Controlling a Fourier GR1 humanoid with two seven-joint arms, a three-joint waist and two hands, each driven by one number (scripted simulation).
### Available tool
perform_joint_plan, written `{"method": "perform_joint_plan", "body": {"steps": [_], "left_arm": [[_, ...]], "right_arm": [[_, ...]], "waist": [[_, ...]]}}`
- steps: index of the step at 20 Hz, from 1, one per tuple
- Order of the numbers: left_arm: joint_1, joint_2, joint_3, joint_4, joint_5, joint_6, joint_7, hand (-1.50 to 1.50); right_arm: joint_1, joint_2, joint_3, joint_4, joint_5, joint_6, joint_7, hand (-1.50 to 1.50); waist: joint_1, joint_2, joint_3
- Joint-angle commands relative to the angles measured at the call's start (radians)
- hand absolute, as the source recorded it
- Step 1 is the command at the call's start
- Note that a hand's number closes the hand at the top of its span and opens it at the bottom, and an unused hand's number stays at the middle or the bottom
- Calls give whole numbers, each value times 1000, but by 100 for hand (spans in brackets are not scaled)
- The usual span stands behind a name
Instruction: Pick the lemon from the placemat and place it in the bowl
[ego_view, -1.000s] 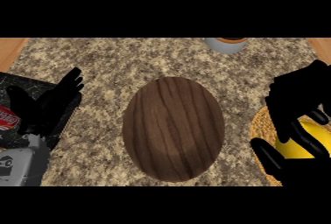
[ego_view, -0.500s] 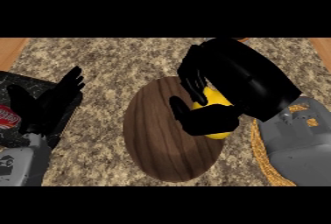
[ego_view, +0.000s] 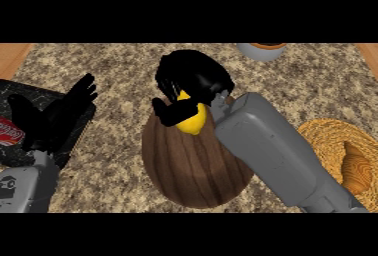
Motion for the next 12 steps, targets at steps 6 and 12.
{"method": "perform_joint_plan", "body": {"steps": [6,12], "left_arm": [[-6,-36,-45,15,-31,4,-24,0],[-48,22,6,57,7,-45,-23,0]], "right_arm": [[-7,90,25,337,-237,-205,-44,-150],[-95,91,80,503,-408,-340,-246,-150]], "waist": [[40,7,0],[47,10,0]]}}
